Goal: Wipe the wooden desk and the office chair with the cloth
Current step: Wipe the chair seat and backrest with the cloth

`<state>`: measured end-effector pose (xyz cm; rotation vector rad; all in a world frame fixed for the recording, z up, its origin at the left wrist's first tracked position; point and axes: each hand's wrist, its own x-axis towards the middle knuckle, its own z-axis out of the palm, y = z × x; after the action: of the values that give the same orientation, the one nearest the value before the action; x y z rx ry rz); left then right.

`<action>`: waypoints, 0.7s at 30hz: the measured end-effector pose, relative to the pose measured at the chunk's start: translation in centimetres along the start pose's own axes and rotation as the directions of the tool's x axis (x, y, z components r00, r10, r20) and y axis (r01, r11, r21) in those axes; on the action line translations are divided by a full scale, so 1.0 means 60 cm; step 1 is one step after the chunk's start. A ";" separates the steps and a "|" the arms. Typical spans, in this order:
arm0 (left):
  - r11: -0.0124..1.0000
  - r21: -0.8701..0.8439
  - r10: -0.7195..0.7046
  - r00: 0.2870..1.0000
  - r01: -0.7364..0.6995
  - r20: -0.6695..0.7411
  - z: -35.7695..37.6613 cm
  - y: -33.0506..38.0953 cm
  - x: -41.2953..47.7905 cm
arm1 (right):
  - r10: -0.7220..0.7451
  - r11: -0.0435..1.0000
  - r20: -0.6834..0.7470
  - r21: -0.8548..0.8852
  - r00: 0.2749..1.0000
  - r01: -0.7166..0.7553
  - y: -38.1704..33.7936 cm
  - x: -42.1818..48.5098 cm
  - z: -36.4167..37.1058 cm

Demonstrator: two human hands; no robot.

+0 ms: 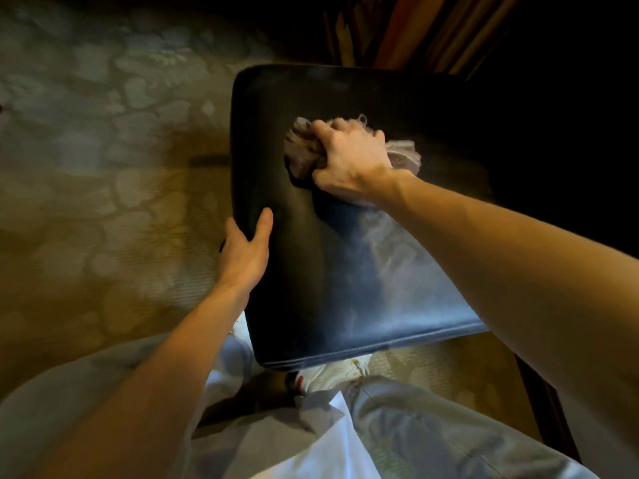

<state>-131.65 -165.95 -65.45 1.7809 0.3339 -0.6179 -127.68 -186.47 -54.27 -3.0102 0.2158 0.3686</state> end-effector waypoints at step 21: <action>0.997 0.024 0.068 0.996 -0.069 0.053 -0.022 0.020 -0.054 | 0.033 0.998 -0.236 -0.038 0.971 -0.043 0.012 -0.180 -0.094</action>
<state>-133.37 -164.74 -62.40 1.7899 0.2291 -0.6209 -136.85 -186.43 -46.22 -3.0917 0.2873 0.0172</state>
